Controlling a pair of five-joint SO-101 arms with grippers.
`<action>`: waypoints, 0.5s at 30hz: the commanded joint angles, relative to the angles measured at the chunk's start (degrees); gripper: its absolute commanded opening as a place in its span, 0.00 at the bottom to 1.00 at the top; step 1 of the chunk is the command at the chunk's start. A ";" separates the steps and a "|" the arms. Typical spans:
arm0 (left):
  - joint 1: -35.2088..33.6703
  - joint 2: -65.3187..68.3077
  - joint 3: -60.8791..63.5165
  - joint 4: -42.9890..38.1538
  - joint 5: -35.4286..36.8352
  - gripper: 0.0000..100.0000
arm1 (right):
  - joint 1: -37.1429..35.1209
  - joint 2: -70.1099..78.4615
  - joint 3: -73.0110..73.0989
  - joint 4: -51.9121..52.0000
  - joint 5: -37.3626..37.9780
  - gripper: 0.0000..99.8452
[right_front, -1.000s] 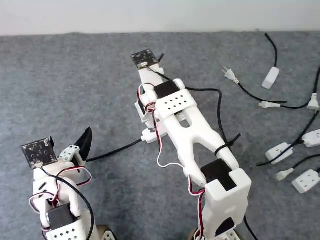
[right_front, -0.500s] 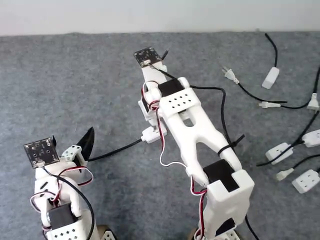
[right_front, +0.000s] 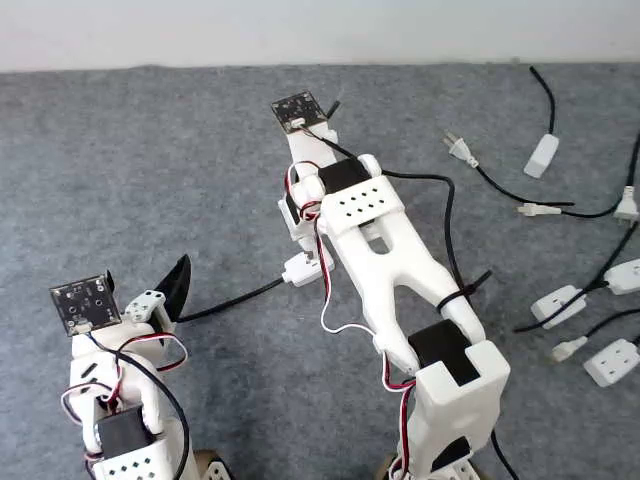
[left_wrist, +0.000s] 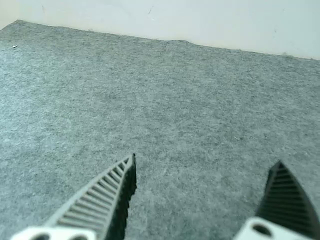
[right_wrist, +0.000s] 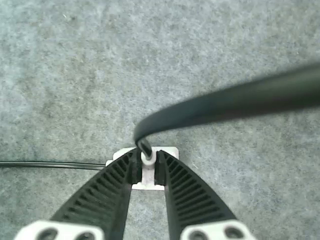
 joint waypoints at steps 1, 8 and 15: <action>0.18 -0.79 -0.66 -0.88 -0.70 0.40 | 0.75 -3.91 -0.26 -0.84 -0.62 0.01; 0.18 -0.79 -0.66 -0.88 -0.70 0.40 | 0.75 -3.91 0.88 -0.84 -0.53 0.01; 0.18 -0.79 -0.66 -0.88 -1.05 0.40 | 0.75 -3.82 0.97 -0.84 -0.44 0.01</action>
